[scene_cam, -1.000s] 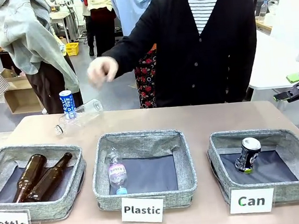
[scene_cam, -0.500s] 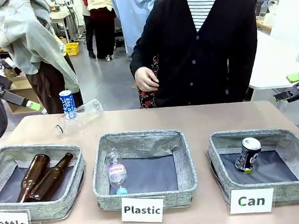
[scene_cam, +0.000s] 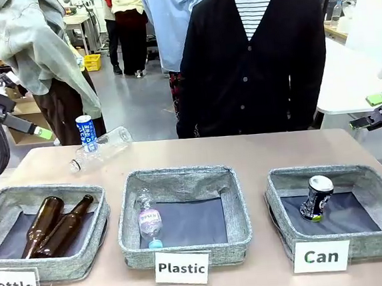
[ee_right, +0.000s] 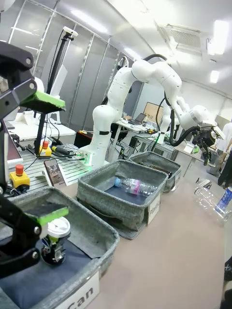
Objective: Sort the can waste into the basket.
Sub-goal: Pick up the can waste from the table and place it in the right Fabric basket.
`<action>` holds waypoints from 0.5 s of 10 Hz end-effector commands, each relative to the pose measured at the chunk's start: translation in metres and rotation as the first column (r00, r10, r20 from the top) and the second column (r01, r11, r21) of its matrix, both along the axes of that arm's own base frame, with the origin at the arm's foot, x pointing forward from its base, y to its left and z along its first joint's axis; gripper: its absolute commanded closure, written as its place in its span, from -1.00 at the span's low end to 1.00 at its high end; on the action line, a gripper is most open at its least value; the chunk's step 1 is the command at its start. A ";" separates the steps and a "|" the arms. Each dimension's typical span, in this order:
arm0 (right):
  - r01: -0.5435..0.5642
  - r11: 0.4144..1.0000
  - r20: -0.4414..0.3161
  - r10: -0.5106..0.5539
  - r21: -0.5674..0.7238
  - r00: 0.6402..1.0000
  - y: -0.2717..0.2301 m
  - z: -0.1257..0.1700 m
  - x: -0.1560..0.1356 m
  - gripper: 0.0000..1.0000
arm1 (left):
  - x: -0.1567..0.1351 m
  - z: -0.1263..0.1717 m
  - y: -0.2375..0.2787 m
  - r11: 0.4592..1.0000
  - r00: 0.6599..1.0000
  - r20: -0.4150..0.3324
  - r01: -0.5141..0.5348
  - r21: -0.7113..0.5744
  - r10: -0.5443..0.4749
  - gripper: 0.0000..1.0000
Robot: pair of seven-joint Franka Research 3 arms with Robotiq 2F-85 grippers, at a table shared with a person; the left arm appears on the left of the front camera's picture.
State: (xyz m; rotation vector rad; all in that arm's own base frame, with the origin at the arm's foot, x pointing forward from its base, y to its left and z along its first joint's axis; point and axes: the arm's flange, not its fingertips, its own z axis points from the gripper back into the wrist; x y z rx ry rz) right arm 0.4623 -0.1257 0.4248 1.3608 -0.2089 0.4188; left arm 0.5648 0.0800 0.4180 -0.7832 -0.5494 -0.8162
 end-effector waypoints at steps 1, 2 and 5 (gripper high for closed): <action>-0.013 1.000 0.011 0.013 -0.003 1.000 -0.002 0.002 0.001 -1.00 | 0.000 -0.001 0.002 1.000 1.000 -0.002 -0.004 -0.001 0.004 -1.00; -0.013 1.000 0.011 0.013 -0.003 1.000 -0.002 0.002 0.001 -1.00 | 0.019 0.006 0.008 0.996 0.987 0.142 0.073 0.048 -0.079 -1.00; -0.013 1.000 0.011 0.013 -0.003 1.000 -0.002 0.002 0.001 -1.00 | 0.049 -0.021 0.041 0.978 0.888 0.410 0.191 0.088 -0.210 -1.00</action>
